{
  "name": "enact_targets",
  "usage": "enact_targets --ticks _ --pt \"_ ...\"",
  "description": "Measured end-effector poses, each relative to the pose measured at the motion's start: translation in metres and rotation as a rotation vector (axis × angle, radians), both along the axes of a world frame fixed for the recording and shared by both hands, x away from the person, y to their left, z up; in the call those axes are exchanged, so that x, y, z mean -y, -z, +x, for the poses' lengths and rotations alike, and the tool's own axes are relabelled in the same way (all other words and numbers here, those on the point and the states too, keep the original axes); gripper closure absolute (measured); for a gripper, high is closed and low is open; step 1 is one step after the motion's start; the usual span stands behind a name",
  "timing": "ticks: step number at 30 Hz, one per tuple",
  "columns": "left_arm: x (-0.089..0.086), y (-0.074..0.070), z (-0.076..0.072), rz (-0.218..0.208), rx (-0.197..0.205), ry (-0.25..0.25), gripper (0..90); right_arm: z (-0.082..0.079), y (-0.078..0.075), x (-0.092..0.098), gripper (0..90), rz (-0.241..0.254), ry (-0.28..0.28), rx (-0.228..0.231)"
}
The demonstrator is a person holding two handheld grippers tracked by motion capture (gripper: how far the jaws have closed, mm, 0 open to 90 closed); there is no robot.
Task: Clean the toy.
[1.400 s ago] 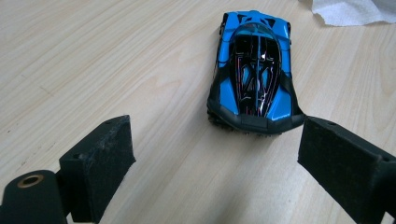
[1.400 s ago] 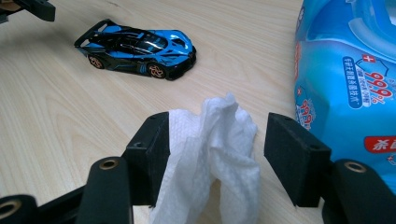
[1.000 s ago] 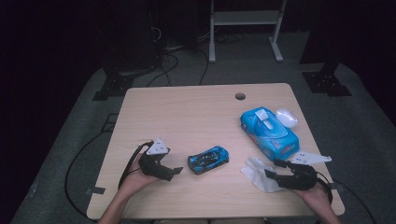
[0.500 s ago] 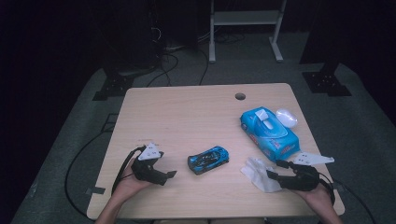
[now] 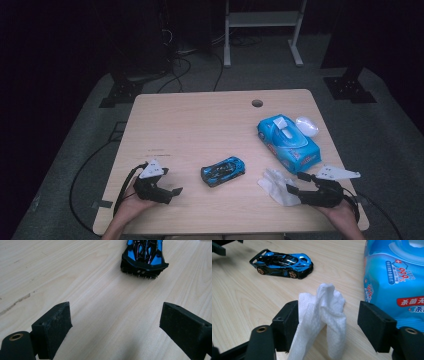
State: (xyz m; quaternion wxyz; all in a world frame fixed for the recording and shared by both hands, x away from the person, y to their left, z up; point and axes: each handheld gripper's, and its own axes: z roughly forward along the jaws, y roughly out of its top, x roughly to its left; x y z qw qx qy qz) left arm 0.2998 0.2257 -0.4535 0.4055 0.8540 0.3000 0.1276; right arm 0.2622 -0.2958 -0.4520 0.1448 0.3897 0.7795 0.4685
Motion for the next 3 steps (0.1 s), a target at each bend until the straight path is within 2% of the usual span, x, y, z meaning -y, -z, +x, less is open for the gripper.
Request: enact_targets --ticks 3 --pt "-0.0022 0.0012 -0.0017 -0.001 0.003 -0.009 9.7 -0.0027 0.002 0.0017 29.9 0.02 0.015 0.005"
